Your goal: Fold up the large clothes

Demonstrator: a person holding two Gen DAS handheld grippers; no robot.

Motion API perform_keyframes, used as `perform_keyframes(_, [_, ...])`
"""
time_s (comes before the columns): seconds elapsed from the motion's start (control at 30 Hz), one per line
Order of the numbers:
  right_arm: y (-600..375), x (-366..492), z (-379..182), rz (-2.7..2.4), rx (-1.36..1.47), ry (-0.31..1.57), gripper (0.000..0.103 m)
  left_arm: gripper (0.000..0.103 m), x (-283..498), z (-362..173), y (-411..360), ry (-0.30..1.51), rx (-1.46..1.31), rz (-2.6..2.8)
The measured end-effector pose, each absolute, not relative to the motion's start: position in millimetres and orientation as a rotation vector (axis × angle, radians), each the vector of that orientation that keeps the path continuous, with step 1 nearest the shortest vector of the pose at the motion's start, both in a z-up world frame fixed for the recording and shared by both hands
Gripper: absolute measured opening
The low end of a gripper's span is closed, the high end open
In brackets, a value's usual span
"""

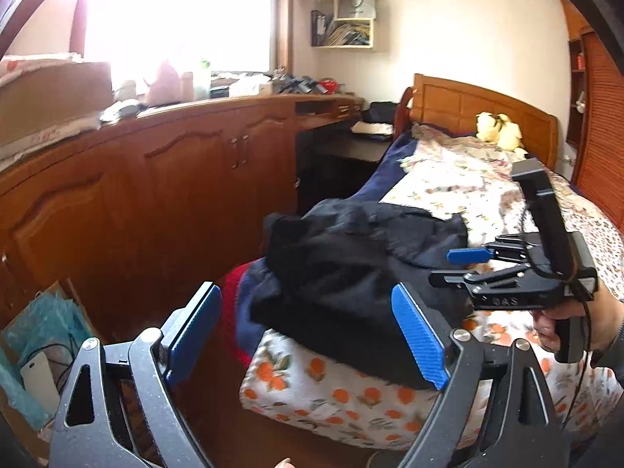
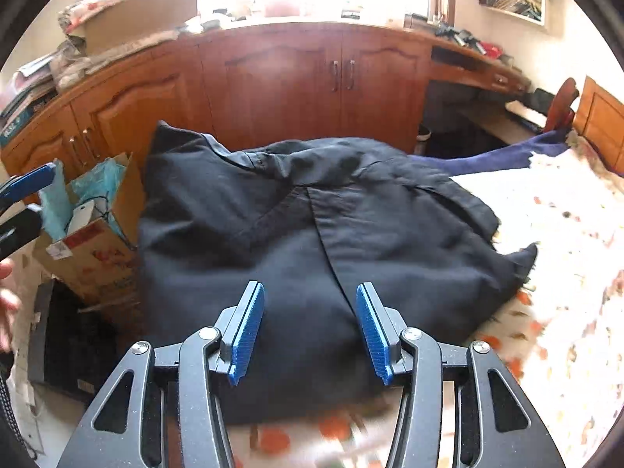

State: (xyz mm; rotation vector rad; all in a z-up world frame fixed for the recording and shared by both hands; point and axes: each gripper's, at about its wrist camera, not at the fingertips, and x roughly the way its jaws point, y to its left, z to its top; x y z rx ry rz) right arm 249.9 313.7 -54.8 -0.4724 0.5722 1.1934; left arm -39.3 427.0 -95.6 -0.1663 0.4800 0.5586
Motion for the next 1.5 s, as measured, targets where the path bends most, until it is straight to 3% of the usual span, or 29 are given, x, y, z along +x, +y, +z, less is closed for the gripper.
perform_keyframes(0.13, [260, 244, -39, 1.167, -0.436, 0.546, 0.051, 0.095, -23, -84, 398, 0.461, -0.15, 0.505])
perform_keyframes(0.17, [247, 243, -36, 1.157, -0.426, 0.537, 0.051, 0.102, -18, -82, 390, 0.457, -0.144, 0.494])
perform_keyframes(0.5, [128, 236, -10, 1.041, -0.331, 0.486, 0.063, 0.103, 32, -57, 312, 0.433, -0.113, 0.367])
perform_keyframes(0.73, [63, 228, -17, 0.959, -0.265, 0.484, 0.084, 0.103, 66, -63, 258, 0.481, -0.123, 0.274])
perform_keyframes(1.5, [-129, 170, -40, 0.58, -0.029, 0.477, 0.085, 0.103, 111, -91, 42, 0.621, -0.02, -0.042])
